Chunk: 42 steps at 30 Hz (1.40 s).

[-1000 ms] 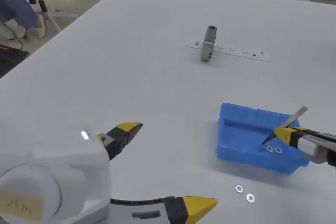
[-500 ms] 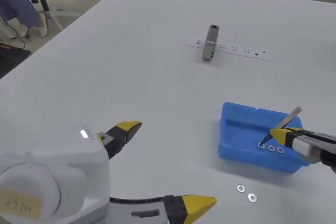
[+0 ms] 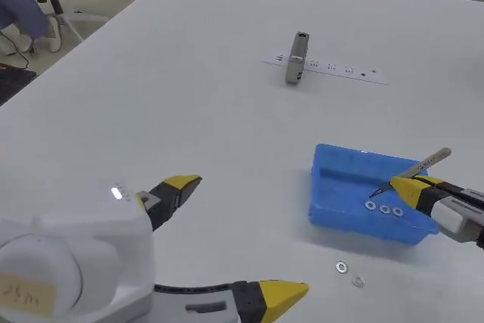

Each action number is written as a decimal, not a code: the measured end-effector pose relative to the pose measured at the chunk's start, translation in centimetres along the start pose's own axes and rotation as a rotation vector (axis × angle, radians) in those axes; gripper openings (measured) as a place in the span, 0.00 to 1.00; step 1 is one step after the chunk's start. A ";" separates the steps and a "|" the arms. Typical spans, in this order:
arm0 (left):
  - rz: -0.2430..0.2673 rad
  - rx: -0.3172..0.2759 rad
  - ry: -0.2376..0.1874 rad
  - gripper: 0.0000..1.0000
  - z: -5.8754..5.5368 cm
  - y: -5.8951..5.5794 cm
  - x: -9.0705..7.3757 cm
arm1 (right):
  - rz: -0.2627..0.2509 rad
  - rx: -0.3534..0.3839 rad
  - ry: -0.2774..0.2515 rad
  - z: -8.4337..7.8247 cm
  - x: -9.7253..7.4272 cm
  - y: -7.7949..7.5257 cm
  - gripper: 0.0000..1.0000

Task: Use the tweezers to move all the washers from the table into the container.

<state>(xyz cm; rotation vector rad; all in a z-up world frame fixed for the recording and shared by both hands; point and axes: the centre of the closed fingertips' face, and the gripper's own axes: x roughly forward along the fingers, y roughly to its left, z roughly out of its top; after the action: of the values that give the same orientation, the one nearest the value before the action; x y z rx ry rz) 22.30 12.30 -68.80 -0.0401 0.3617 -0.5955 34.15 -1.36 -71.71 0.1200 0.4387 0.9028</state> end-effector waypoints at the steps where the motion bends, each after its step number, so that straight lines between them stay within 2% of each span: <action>1: -0.002 0.001 0.000 0.99 0.0 -0.1 0.0 | 0.015 -0.003 -0.002 -0.1 -0.2 0.5 0.03; 4: -0.008 0.003 0.001 0.99 0.1 -0.3 0.1 | 0.047 -0.017 0.019 -1.1 -0.8 1.8 0.03; 6: -0.009 0.002 0.002 0.99 0.1 -0.4 0.2 | 0.075 -0.036 0.060 -2.4 -1.2 2.6 0.03; 10: -0.013 0.002 0.006 0.99 0.0 -0.5 0.3 | 0.082 -0.079 0.162 -5.5 -1.9 3.5 0.03; 16: -0.023 0.005 0.008 0.99 -0.1 -0.7 0.4 | 0.088 -0.104 0.216 -7.6 -1.9 4.6 0.04; 20: -0.027 0.010 0.011 0.99 -0.1 -0.9 0.5 | 0.081 -0.122 0.226 -8.0 -1.8 4.8 0.04; 25: -0.029 0.011 0.013 0.99 -0.2 -0.9 0.4 | 0.054 -0.201 0.249 -8.4 -2.0 4.1 0.04; 29: -0.033 0.014 0.016 0.99 -0.3 -1.0 0.5 | 0.076 -0.197 0.243 -8.6 -1.9 4.5 0.04; 34: -0.037 0.015 0.015 0.99 -0.3 -1.1 0.5 | 0.078 -0.220 0.246 -8.9 -2.0 4.6 0.04; 38: -0.041 0.019 0.022 0.99 -0.4 -1.1 0.5 | 0.095 -0.294 0.265 -9.1 -2.0 5.0 0.04; 42: -0.042 0.018 0.020 0.99 -0.4 -1.1 0.6 | 0.092 -0.336 0.273 -9.2 -1.9 5.2 0.04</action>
<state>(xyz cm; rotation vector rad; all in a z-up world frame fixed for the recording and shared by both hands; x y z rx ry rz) 22.00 11.14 -69.23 -0.0244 0.3756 -0.6415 25.52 -0.35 -77.98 -0.2961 0.5305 1.0767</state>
